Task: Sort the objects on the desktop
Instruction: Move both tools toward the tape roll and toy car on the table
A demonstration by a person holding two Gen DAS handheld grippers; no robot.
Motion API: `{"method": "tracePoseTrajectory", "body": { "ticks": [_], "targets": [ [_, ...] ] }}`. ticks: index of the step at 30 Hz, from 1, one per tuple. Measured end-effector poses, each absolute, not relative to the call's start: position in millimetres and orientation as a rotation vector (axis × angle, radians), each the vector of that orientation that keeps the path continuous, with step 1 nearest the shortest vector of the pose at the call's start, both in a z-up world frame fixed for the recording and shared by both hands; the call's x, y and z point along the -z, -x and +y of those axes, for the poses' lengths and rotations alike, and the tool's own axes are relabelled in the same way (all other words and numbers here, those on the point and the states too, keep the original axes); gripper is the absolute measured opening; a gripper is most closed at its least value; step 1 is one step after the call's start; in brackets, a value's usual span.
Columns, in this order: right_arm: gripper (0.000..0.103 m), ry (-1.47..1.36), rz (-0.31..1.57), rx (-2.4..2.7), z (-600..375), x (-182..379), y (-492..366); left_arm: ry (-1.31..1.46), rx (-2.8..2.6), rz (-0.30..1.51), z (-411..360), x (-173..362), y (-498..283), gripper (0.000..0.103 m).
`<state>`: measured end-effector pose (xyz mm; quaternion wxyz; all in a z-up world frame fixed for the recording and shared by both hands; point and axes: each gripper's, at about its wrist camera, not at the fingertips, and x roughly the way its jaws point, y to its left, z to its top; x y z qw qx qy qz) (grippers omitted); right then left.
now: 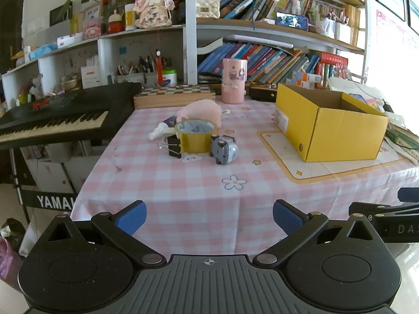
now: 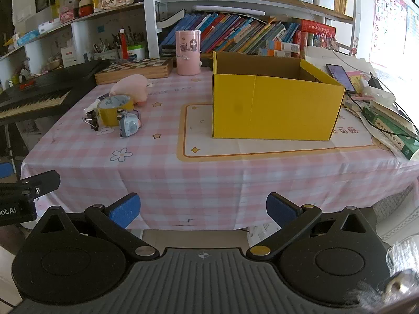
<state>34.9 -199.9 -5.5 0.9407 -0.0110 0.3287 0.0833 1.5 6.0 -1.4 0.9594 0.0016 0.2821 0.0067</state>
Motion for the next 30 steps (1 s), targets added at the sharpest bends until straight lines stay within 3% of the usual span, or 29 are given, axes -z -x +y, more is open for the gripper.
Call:
{"method": "tracePoseTrajectory", "body": {
  "ticks": [30],
  "targets": [
    [0.103, 0.039, 0.679, -0.176, -195.9, 5.9, -39.3, -0.035, 0.02, 0.589, 1.2, 1.1, -6.6, 0.103]
  ]
}}
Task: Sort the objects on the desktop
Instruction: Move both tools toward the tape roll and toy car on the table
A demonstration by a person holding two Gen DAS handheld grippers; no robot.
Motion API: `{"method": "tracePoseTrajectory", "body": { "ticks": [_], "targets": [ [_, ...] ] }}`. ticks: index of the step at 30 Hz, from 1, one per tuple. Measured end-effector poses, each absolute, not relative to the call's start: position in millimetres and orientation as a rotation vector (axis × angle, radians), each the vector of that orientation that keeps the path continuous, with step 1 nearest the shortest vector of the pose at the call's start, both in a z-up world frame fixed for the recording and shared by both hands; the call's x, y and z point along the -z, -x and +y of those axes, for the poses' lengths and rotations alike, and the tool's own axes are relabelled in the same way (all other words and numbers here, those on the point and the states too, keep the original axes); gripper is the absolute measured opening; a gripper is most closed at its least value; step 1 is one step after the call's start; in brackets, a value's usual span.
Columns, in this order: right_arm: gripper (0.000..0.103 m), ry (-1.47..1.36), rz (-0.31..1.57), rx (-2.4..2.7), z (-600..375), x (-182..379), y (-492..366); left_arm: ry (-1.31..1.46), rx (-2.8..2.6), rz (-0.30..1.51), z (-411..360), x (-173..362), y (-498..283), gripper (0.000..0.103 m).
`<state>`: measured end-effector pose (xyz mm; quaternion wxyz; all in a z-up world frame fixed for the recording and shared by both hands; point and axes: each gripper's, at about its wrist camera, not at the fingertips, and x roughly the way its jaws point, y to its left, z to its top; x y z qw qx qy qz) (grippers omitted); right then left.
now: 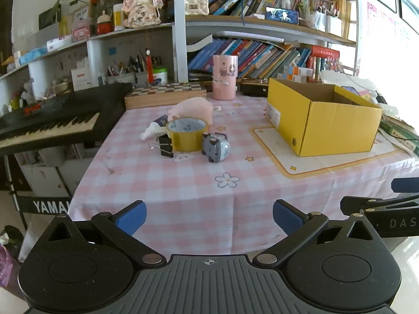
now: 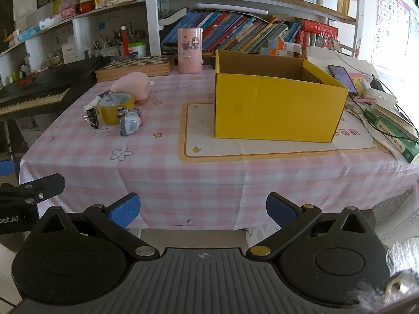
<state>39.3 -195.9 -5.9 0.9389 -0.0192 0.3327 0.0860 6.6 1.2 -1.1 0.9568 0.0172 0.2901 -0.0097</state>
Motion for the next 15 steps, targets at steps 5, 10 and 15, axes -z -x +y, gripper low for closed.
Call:
{"method": "tracePoseTrajectory", "body": {
  "ticks": [5, 10, 15],
  "targets": [
    [0.103, 0.043, 0.682, -0.201, -192, 6, -41, -0.026, 0.004, 0.586, 5, 1, -7, 0.103],
    [0.103, 0.039, 0.69, -0.221, -189, 6, -44, -0.021, -0.011, 0.588, 10, 2, -9, 0.103],
    [0.103, 0.046, 0.704, -0.234, -183, 7, -47, -0.036, -0.006, 0.585, 11, 1, -9, 0.103]
  ]
}}
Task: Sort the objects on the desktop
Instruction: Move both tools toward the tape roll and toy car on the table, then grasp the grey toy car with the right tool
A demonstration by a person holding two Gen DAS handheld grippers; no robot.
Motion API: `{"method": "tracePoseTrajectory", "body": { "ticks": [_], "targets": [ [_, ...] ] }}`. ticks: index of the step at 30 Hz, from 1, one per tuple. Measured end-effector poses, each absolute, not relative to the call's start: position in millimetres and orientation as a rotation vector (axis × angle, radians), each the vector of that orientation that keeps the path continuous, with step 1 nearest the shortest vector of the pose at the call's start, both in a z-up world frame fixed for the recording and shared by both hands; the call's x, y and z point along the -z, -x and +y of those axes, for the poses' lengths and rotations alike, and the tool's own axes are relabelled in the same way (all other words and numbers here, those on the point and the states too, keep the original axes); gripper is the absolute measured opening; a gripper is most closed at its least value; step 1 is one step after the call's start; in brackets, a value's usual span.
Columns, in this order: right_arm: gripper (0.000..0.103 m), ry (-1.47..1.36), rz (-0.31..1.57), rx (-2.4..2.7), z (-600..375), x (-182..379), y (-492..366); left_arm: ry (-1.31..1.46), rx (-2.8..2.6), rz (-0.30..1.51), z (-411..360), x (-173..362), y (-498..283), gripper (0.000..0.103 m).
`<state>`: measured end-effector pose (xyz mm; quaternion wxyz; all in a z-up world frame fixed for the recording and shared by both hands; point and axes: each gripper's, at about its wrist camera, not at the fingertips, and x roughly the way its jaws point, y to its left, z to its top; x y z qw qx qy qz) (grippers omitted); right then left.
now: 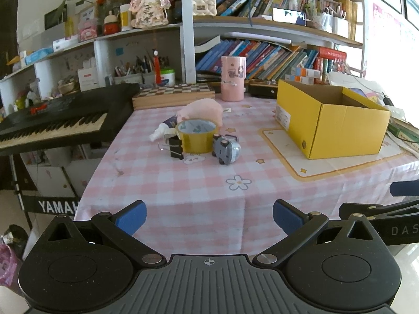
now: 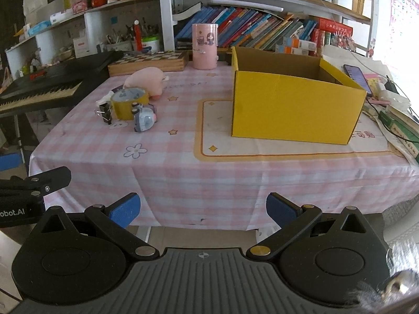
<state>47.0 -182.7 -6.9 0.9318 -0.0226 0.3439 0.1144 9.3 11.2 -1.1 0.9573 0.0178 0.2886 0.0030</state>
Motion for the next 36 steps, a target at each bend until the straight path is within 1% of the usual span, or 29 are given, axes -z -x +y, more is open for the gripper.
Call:
{"method": "tracePoseTrajectory", "body": {
  "ticks": [11, 27, 36],
  "targets": [
    [0.103, 0.056, 0.707, -0.268, -164, 6, -50, -0.045, -0.035, 0.592, 25, 0, -9, 0.103],
    [0.103, 0.117, 0.695, -0.377, -137, 3, -57, 0.039, -0.104, 0.613, 47, 3, -7, 0.103],
    [0.101, 0.127, 0.71, -0.433, -125, 7, -79, 0.037, -0.156, 0.621, 55, 5, -19, 0.103]
  ]
}}
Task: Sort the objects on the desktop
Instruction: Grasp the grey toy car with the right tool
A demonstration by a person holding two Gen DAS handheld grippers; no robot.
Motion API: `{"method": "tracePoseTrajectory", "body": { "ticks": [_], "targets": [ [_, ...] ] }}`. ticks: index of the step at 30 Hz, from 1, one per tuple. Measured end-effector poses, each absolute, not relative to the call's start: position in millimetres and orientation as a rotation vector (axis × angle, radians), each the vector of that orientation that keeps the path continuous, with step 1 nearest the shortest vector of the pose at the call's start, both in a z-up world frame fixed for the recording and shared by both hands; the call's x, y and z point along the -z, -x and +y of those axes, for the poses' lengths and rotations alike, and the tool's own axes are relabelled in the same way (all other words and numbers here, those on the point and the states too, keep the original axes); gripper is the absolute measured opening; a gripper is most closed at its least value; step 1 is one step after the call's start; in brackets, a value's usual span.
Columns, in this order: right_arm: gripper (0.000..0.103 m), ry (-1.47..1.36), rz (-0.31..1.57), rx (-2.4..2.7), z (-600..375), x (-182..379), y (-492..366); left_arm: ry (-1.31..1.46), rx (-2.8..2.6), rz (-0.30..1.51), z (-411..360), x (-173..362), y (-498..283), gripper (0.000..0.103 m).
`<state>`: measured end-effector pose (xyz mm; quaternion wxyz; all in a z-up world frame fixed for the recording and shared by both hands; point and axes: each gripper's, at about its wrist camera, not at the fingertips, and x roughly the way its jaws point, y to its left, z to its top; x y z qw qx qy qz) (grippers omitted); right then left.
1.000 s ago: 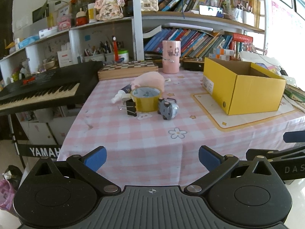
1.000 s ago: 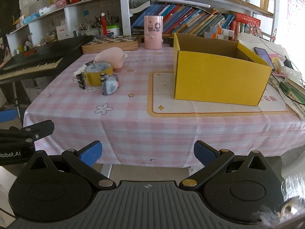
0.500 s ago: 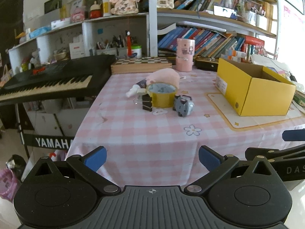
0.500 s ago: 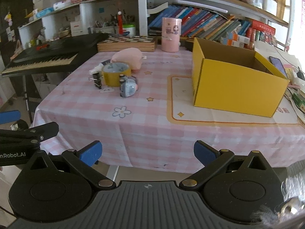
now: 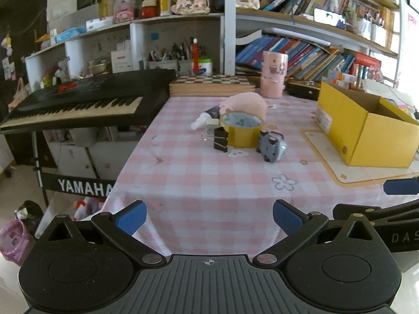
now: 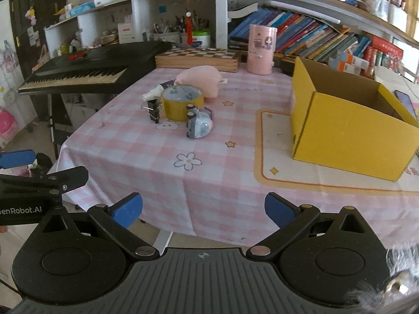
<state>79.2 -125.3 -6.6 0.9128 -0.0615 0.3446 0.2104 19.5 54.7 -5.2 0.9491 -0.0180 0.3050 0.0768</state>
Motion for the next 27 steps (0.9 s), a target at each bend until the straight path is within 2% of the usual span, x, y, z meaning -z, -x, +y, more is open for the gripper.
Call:
{"method": "tracePoseTrajectory", "body": {
  "ticks": [5, 21, 27],
  "targets": [
    [0.096, 0.122, 0.719, -0.485, -115, 9, -101, 0.034, -0.201, 0.628, 64, 6, -35, 0.103],
    [0.092, 0.16, 0.73, -0.576, -91, 15, -190, 0.045, -0.269, 0.671, 73, 7, -100, 0.103],
    [0.085, 0.182, 0.739, -0.612, -85, 21, -218, 0.044, -0.29, 0.694, 68, 8, -123, 0.103]
  ]
}}
